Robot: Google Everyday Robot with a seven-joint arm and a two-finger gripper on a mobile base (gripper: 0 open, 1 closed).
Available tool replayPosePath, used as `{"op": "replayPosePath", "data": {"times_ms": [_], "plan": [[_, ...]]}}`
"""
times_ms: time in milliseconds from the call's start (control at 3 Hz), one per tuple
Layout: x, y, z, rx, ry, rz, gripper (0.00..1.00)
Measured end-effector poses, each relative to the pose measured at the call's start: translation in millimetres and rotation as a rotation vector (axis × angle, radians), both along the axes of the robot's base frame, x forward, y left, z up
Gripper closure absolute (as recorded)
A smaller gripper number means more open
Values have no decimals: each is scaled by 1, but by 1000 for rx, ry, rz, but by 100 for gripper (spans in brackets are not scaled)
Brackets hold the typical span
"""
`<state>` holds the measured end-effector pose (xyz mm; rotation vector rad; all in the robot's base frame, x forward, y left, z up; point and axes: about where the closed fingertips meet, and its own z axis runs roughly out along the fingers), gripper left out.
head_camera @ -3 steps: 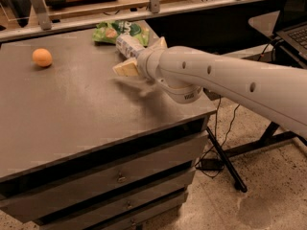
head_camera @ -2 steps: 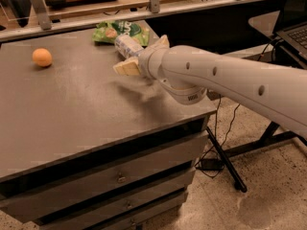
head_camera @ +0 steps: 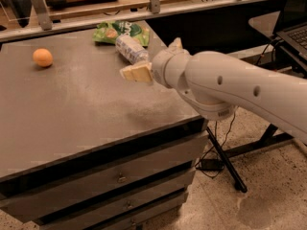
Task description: Move blue plastic bottle near green rice chip bag
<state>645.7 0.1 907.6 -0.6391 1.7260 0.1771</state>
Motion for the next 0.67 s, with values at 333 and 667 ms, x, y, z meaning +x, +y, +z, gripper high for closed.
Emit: {"op": "replayPosePath", "data": {"times_ms": [333, 667], "plan": [[-45, -33, 1, 25, 42, -43, 0], [-46, -36, 3, 21, 36, -49, 0]]}}
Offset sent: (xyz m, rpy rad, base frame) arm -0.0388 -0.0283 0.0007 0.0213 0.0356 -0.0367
